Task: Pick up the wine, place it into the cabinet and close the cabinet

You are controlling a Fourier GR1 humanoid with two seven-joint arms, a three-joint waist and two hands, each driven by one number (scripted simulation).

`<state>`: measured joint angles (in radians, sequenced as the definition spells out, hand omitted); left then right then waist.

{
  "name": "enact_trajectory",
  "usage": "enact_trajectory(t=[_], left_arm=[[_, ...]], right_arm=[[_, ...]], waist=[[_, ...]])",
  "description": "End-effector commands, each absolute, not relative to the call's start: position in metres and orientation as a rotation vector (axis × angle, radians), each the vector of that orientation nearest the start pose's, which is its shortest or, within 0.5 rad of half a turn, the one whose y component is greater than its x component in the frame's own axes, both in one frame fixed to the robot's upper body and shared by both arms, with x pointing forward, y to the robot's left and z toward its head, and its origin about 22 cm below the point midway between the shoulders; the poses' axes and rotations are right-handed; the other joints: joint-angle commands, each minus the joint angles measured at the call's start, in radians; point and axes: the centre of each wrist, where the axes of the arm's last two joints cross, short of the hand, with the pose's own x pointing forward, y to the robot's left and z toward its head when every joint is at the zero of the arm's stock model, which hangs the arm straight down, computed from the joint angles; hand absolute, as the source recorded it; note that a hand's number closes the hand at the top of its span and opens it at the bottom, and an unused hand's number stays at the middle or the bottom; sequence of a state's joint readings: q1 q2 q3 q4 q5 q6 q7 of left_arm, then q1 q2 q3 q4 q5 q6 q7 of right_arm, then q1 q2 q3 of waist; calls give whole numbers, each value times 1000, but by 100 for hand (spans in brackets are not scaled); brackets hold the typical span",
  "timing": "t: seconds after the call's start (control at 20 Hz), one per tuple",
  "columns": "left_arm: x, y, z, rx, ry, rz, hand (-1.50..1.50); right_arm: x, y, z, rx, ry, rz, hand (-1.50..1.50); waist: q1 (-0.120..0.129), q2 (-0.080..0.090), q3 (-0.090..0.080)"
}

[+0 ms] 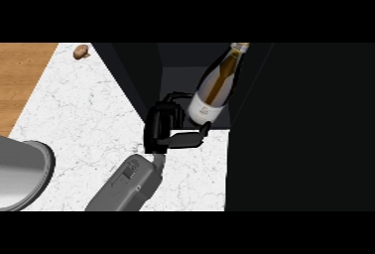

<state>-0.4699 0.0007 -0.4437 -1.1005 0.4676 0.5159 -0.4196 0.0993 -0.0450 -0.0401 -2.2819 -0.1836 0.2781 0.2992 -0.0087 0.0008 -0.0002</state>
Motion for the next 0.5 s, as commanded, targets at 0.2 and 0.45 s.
enact_trajectory(t=[0.2, 0.45], left_arm=[[300, 88, -34, -113, -1731, 123, 150], [323, 85, -42, -131, -1722, 210, 150]], right_arm=[[175, -250, 134, 202, -1895, 225, -150], [190, -260, 144, 210, -1904, 224, -150]], waist=[[2, 0, 0], [-13, 4, 0]])
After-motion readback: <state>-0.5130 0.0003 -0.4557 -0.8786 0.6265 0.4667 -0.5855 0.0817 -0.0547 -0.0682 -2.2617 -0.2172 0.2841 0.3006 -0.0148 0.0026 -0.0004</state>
